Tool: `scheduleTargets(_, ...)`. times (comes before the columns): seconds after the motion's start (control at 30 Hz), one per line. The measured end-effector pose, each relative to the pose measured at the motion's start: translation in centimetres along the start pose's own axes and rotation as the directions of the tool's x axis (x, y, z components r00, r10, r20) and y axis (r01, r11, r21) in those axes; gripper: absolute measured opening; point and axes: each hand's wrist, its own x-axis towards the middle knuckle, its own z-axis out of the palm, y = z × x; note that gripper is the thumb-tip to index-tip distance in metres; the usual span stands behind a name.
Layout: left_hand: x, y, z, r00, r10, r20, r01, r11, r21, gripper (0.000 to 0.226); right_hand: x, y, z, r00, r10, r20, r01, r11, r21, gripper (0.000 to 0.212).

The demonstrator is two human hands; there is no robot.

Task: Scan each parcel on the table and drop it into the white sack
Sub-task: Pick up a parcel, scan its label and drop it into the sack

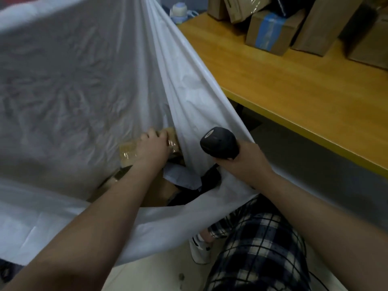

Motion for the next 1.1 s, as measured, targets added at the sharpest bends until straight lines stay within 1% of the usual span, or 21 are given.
scheduleTargets(0.07, -1.1, 1.8, -1.5, 0.988, 0.094, -0.121, -0.099, 0.994, -0.036, 0.046, -0.7, 0.0, -1.4, 0.999, 0.03, -0.033, -0.029, 0.999, 0.046, 0.025)
scheduleTargets(0.17, -2.5, 5.5, -4.4, 0.952, 0.198, -0.234, -0.231, 0.965, -0.123, 0.045, -2.2, 0.5, -4.3, 0.986, 0.055, -0.156, -0.03, 0.987, 0.158, 0.024)
scheduleTargets(0.27, -3.8, 9.8, -7.6, 0.888, 0.325, -0.325, -0.383, 0.914, -0.133, 0.047, -4.0, 0.9, -8.4, 0.946, 0.145, -0.291, -0.036, 0.936, 0.351, 0.039)
scheduleTargets(0.3, -4.2, 11.2, -8.7, 0.863, 0.357, -0.356, -0.426, 0.895, -0.135, 0.047, -4.6, 1.1, -9.9, 0.926, 0.188, -0.327, -0.028, 0.899, 0.437, 0.036)
scheduleTargets(0.33, -4.5, 12.8, -9.7, 0.838, 0.386, -0.385, -0.465, 0.875, -0.136, 0.048, -5.1, 1.4, -11.5, 0.904, 0.225, -0.363, -0.002, 0.853, 0.522, 0.027)
scheduleTargets(0.37, -4.8, 14.4, -10.8, 0.812, 0.414, -0.411, -0.503, 0.854, -0.135, 0.049, -5.7, 1.7, -13.1, 0.882, 0.26, -0.393, 0.025, 0.806, 0.591, 0.018)
scheduleTargets(0.4, -5.1, 16.1, -11.8, 0.789, 0.442, -0.426, -0.537, 0.834, -0.129, 0.051, -6.2, 2.1, -14.8, 0.857, 0.296, -0.421, 0.048, 0.768, 0.639, 0.014)
scheduleTargets(0.5, -5.7, 21.2, -14.7, 0.732, 0.517, -0.444, -0.615, 0.782, -0.104, 0.053, -7.9, 4.4, -19.3, 0.783, 0.409, -0.47, 0.086, 0.676, 0.732, 0.015)
scheduleTargets(0.6, -6.0, 26.1, -16.3, 0.671, 0.591, -0.448, -0.693, 0.714, -0.097, 0.055, -9.8, 7.2, -22.8, 0.718, 0.522, -0.461, 0.137, 0.542, 0.829, 0.015)
scheduleTargets(0.63, -6.0, 27.6, -16.7, 0.644, 0.618, -0.451, -0.717, 0.692, -0.077, 0.057, -10.3, 8.2, -23.9, 0.695, 0.559, -0.452, 0.15, 0.503, 0.851, 0.016)
scheduleTargets(0.7, -5.6, 30.9, -17.6, 0.573, 0.676, -0.463, -0.759, 0.65, 0.009, 0.065, -11.3, 10.7, -26.3, 0.664, 0.612, -0.43, 0.147, 0.457, 0.877, 0.021)
scheduleTargets(0.77, -4.8, 34.2, -18.9, 0.489, 0.729, -0.479, -0.778, 0.613, 0.138, 0.074, -12.0, 13.0, -28.6, 0.656, 0.65, -0.384, 0.124, 0.409, 0.904, 0.027)
scheduleTargets(0.8, -4.3, 35.9, -19.5, 0.453, 0.75, -0.483, -0.775, 0.598, 0.202, 0.079, -12.3, 14.2, -29.4, 0.658, 0.665, -0.353, 0.125, 0.366, 0.922, 0.029)
scheduleTargets(0.87, -3.2, 39.3, -20.6, 0.411, 0.778, -0.475, -0.745, 0.587, 0.317, 0.09, -12.9, 16.4, -30.0, 0.673, 0.679, -0.295, 0.159, 0.256, 0.953, 0.03)
scheduleTargets(0.93, -2.0, 42.6, -21.3, 0.412, 0.783, -0.466, -0.697, 0.6, 0.392, 0.103, -13.3, 17.9, -29.7, 0.684, 0.676, -0.275, 0.222, 0.167, 0.961, 0.032)
scheduleTargets(1.0, -0.9, 45.2, -21.7, 0.423, 0.777, -0.466, -0.652, 0.618, 0.439, 0.113, -13.5, 18.9, -29.5, 0.689, 0.665, -0.288, 0.289, 0.112, 0.951, 0.033)
scheduleTargets(1.1, 0.5, 47.7, -21.8, 0.425, 0.782, -0.456, -0.614, 0.619, 0.489, 0.115, -13.3, 19.6, -29.6, 0.696, 0.651, -0.304, 0.312, 0.108, 0.944, 0.034)
